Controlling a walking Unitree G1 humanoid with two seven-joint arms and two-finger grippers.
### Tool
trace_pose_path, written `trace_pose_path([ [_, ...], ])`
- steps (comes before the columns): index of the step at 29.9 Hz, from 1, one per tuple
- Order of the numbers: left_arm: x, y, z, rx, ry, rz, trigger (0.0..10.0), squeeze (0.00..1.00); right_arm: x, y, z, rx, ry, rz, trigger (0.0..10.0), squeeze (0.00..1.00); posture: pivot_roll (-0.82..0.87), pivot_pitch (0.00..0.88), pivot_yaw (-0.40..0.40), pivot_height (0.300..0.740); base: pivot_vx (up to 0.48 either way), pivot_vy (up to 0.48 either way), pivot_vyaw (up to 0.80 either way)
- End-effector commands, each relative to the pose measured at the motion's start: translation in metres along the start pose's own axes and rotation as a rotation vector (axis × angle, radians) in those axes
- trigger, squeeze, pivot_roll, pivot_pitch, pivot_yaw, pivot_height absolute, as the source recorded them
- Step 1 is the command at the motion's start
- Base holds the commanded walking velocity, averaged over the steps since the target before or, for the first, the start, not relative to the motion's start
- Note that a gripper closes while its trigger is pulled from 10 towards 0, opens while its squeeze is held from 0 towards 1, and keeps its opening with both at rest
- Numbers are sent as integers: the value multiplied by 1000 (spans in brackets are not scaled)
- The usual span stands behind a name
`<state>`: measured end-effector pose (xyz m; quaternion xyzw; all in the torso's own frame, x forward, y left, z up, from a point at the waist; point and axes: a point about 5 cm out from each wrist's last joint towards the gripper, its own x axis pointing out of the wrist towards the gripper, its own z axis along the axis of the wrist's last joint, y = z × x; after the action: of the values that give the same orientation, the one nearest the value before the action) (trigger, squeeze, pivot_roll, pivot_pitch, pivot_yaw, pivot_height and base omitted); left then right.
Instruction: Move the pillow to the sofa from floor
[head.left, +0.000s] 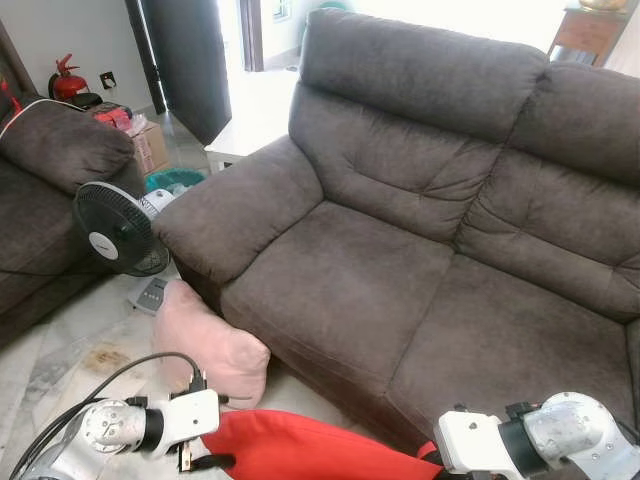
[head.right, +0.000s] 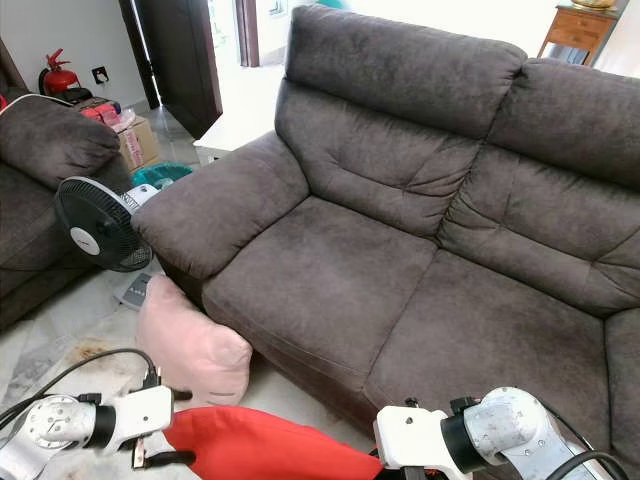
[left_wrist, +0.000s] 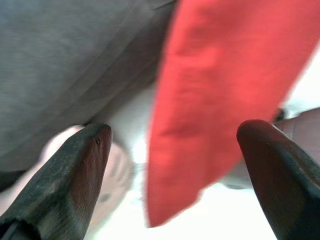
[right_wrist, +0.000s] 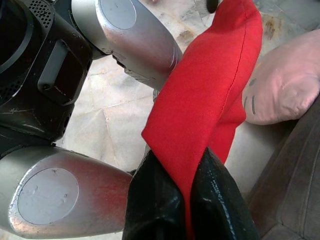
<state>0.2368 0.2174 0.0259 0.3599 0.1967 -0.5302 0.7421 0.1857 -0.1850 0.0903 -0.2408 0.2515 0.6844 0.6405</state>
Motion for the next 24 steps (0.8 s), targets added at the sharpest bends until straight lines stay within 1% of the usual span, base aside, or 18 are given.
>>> trace_pose_path([
  [1, 2, -1, -2, 13, 12, 0, 10000, 275, -5, -2, 17, -65, -57, 3, 10000, 0, 66, 3, -72, 740, 0, 0, 0],
  [2, 2, -2, -4, 8, 12, 5, 10000, 0, -5, -1, 17, -65, -57, 5, 10000, 0, 66, 3, -73, 740, 0, 0, 0],
  [5, 3, -3, -5, -11, 7, 2, 10000, 0, -5, -1, 18, -67, -57, 7, 10000, 0, 66, 5, -73, 740, 0, 0, 0],
  [9, 5, -9, -11, -40, 19, -15, 10000, 0, -7, -1, 19, -68, -56, 7, 10000, 0, 56, 7, -75, 740, 0, 0, 0],
  [11, 7, -12, -13, -70, 16, -22, 10000, 0, -8, 0, 20, -71, -56, 10, 10000, 0, 57, 7, -77, 740, 0, 0, 0],
  [15, 8, -16, -18, -78, 32, -34, 10000, 0, -9, 1, 22, -78, -57, 15, 10000, 0, 53, 10, -81, 740, 0, 0, 0],
  [21, 9, -11, -17, -77, 30, -4, 10000, 0, -12, 1, 25, -89, -54, 19, 10000, 0, 47, 13, -86, 740, 0, 0, 0],
  [24, 13, -9, -16, -86, 24, 14, 10000, 0, -13, 2, 26, -91, -53, 22, 10000, 0, 44, 14, -87, 740, 0, 0, 0],
])
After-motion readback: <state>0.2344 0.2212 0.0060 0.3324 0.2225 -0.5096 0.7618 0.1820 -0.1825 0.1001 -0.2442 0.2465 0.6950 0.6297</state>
